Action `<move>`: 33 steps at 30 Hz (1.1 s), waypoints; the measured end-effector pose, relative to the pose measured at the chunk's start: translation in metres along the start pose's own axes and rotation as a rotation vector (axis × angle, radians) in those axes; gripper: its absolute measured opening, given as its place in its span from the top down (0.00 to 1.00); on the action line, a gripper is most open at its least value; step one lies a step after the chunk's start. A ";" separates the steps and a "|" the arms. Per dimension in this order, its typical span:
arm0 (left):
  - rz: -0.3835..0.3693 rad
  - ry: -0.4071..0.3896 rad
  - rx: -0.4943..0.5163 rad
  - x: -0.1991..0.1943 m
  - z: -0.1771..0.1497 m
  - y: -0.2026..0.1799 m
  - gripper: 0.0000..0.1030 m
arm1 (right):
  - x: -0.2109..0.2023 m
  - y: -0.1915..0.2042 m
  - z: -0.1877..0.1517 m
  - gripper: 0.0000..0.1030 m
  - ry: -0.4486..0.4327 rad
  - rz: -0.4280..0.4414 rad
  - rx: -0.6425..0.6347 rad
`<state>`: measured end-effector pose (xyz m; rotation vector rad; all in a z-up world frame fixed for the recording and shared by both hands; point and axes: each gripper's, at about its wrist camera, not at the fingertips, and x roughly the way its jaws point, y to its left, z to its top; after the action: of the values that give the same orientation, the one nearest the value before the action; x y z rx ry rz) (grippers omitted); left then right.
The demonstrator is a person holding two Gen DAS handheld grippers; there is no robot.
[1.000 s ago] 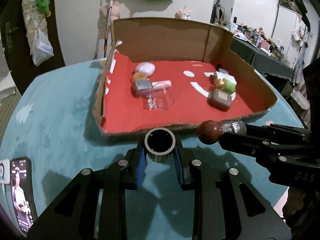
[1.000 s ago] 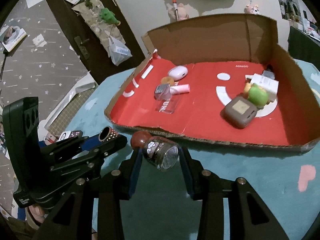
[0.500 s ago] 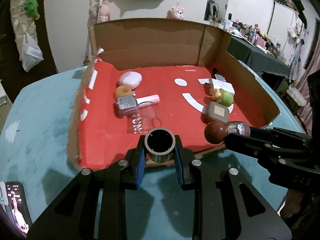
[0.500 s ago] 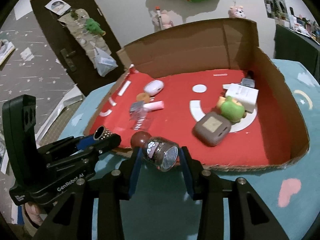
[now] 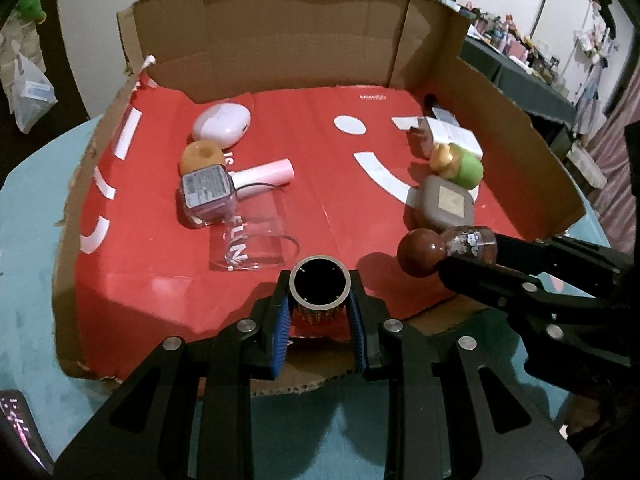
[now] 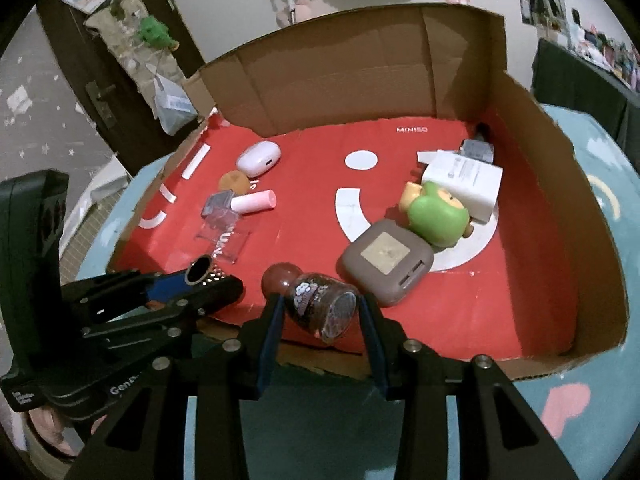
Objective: Organize rigid objects
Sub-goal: 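Lift the mesh cylinder and glass jar and carry both into the red box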
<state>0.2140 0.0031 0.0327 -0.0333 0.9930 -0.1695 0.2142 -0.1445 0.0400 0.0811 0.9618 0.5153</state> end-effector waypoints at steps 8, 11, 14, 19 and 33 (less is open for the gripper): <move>0.016 0.011 -0.017 0.012 0.007 0.005 0.77 | 0.007 0.003 0.006 0.60 0.028 -0.037 -0.035; 0.023 0.005 -0.020 0.013 0.008 0.005 0.77 | 0.017 -0.005 0.007 0.60 0.068 0.005 0.004; 0.030 0.000 -0.024 0.013 0.009 0.006 0.77 | 0.021 -0.005 0.008 0.60 0.057 -0.021 -0.001; 0.035 -0.007 -0.030 0.014 0.010 0.008 0.77 | 0.023 -0.006 0.009 0.60 0.035 -0.063 -0.006; 0.054 -0.015 -0.013 0.015 0.010 0.004 0.77 | 0.022 -0.008 0.010 0.59 0.022 -0.080 -0.008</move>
<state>0.2308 0.0041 0.0254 -0.0189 0.9794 -0.1130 0.2349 -0.1400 0.0267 0.0292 0.9806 0.4474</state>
